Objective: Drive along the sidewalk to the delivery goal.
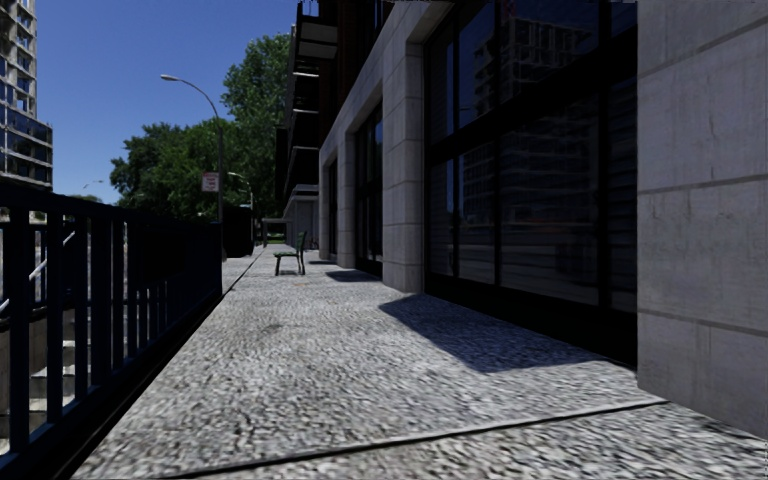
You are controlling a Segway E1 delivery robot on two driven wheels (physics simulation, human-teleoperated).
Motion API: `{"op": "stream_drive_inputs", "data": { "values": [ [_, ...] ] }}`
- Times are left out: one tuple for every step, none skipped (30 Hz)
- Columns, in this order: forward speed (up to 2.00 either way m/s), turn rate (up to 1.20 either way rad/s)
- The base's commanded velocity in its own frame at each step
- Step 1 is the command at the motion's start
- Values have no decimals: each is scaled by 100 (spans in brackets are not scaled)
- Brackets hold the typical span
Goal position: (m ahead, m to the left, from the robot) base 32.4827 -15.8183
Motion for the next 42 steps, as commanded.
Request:
{"op": "stream_drive_inputs", "data": {
  "values": [
    [169, 37],
    [169, 37],
    [169, 27],
    [169, 23],
    [169, 22],
    [169, 22],
    [169, 22],
    [169, 22],
    [169, 22],
    [169, 22],
    [172, 22],
    [176, 22],
    [186, 22],
    [186, 22],
    [200, 22],
    [200, 22],
    [200, 21],
    [200, 21],
    [200, 21],
    [200, 21],
    [200, 21],
    [200, 21],
    [200, 21],
    [200, 21],
    [200, 27],
    [200, 27],
    [200, 36],
    [200, 42],
    [200, 45],
    [200, 45],
    [200, 46],
    [200, 47],
    [200, 49],
    [200, 49],
    [200, 50],
    [200, 51],
    [200, 51],
    [200, 51],
    [200, 51],
    [200, 51],
    [200, 51],
    [200, 23]
  ]
}}
